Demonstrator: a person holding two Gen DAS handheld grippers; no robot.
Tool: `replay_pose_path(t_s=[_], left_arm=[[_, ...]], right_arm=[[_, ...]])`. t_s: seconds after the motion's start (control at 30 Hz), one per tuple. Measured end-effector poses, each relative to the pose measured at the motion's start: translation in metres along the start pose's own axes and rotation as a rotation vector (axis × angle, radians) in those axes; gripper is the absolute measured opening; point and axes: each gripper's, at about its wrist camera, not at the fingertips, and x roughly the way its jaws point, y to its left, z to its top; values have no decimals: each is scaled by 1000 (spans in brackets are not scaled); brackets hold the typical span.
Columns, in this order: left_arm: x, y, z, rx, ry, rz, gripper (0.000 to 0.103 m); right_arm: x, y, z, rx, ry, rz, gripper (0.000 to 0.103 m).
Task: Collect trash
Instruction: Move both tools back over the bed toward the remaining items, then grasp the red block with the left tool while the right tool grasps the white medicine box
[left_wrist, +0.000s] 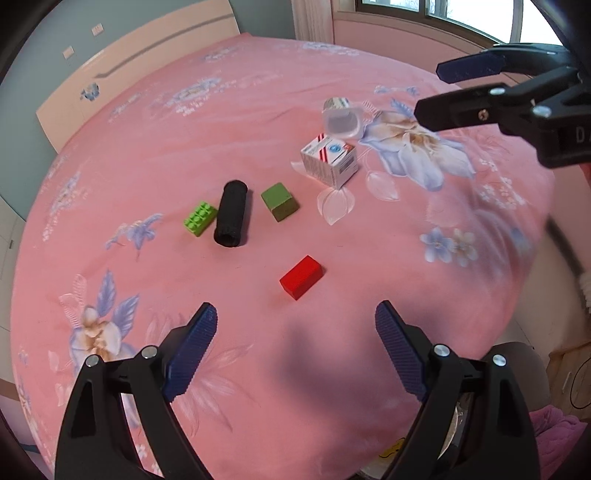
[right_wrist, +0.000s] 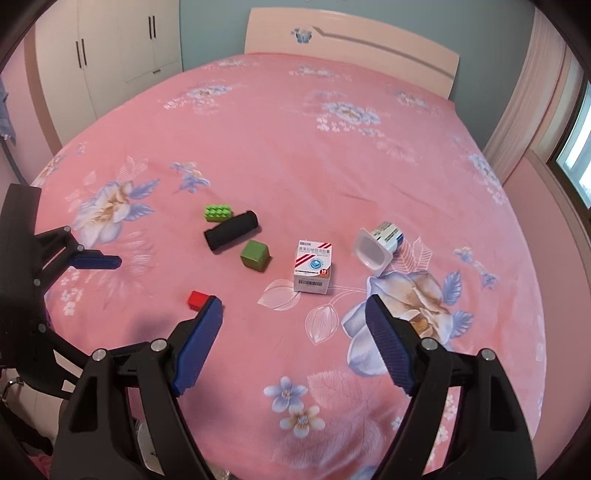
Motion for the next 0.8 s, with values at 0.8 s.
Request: replay_pose_path(t_s=[0.8], left_arm=[[115, 10, 11, 70, 47, -160, 56]], right_arm=[[187, -34, 21, 109, 158, 4, 51]])
